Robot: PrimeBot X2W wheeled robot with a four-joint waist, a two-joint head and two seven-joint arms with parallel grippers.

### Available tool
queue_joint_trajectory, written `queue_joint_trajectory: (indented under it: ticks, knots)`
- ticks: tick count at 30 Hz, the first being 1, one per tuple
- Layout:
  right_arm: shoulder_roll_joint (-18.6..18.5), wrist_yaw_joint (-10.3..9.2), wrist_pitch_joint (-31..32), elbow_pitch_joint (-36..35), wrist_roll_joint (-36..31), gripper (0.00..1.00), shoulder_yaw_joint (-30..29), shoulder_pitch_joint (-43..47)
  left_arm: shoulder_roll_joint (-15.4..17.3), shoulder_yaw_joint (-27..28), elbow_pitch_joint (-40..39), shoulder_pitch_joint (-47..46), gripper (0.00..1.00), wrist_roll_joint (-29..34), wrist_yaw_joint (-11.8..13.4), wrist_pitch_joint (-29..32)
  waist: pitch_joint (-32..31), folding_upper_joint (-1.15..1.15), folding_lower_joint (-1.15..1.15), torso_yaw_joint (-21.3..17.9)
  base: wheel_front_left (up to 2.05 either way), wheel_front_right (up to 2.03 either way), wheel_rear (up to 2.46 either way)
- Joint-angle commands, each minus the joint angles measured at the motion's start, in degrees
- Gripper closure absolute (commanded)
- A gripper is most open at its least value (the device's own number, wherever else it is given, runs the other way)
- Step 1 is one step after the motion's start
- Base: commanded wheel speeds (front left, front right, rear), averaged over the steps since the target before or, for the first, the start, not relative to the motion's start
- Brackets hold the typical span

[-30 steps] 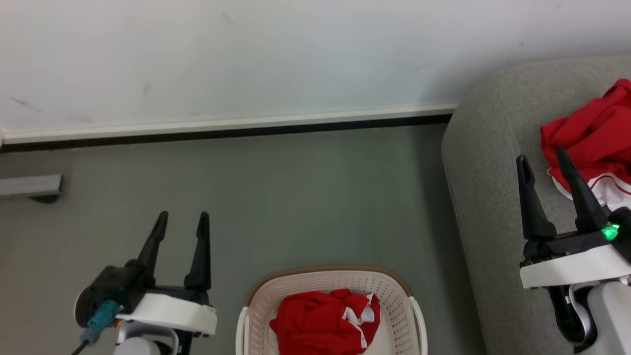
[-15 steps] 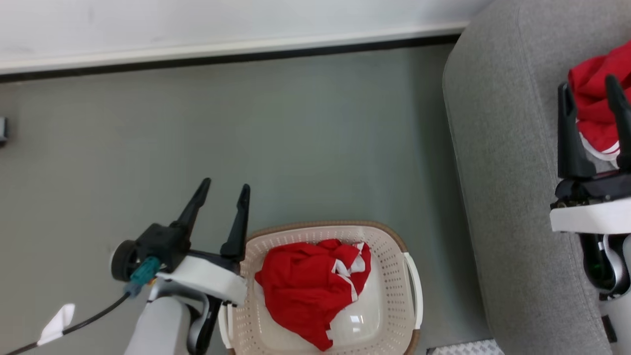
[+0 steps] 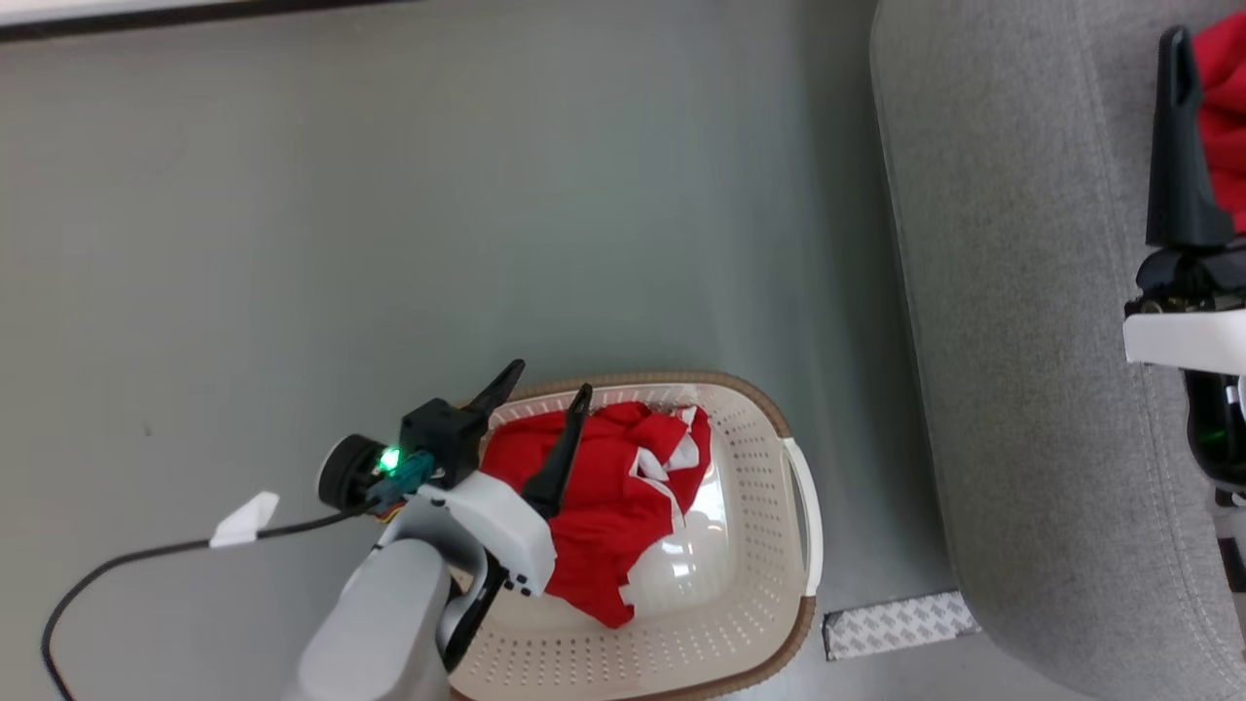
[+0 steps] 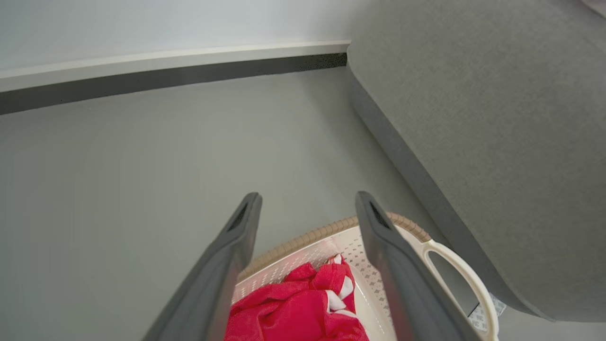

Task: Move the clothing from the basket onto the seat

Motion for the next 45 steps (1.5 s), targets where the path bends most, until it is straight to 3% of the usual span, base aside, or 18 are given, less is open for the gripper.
queue_joint_trajectory:
  ticks: [1,22,34,45]
  knots:
    - [-0.10,-0.13,-0.17,-0.52,0.24,0.00,0.15,-1.19,0.94,-1.35,1.62,-1.75,0.00,-0.66,0.12,-0.03,1.85,0.00,-0.01,-0.77,0.00,0.00,0.00]
    - [1.13,-0.13,-0.18,-4.49,-1.40,0.00,-0.99,-9.14,2.45,-25.50,26.64,-16.56,0.00,-7.46,0.11,0.86,13.93,0.00,-0.01,-4.49,0.00,0.00,0.00]
    - [2.16,-0.13,-0.17,-5.44,-1.51,0.00,-1.19,-10.64,3.09,-38.18,33.39,-22.21,0.00,-10.59,0.10,6.40,17.79,0.00,-0.01,-6.63,0.00,0.00,0.00]
    - [3.64,-0.13,-0.17,-5.57,-1.63,0.00,-1.38,-10.40,4.62,-47.01,36.62,-25.78,0.00,-9.54,0.10,13.66,19.39,0.00,-0.01,-8.77,0.00,0.00,0.00]
